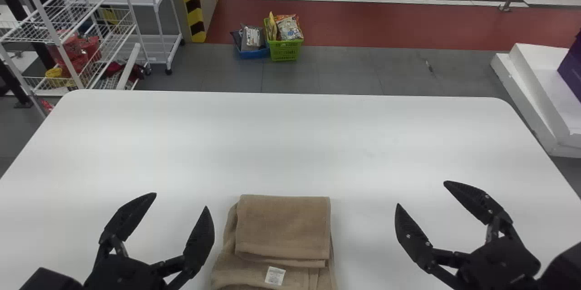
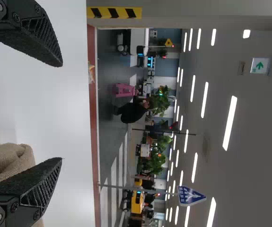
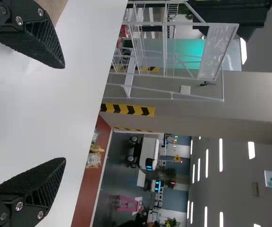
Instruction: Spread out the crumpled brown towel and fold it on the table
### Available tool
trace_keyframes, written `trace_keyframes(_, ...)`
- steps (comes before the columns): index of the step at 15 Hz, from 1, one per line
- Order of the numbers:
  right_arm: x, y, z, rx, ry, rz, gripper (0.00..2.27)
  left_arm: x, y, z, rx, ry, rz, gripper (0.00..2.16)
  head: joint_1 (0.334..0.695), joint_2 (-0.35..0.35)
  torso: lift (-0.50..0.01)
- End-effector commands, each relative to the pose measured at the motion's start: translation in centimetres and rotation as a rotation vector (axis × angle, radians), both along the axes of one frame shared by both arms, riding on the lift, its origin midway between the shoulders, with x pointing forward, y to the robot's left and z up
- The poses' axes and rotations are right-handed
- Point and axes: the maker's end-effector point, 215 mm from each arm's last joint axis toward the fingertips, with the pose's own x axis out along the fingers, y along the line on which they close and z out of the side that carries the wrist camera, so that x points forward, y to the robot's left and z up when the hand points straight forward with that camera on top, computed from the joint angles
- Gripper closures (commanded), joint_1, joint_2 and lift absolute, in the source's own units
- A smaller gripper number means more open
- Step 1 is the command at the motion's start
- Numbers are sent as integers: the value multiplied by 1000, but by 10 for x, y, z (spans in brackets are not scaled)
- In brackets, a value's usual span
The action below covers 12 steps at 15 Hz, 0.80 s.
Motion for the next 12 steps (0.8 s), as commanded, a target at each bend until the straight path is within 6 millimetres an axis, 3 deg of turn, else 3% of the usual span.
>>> trace_keyframes(1, -1, -1, 3, 6, -26, -1, 127, -1, -1, 1, 6, -9, -1, 113, 695, -29, -127)
trace_keyframes(12, -9, 5, 3, 27, -46, 11, 127, -5, -6, 16, 8, -59, -18, 113, 695, -36, -127)
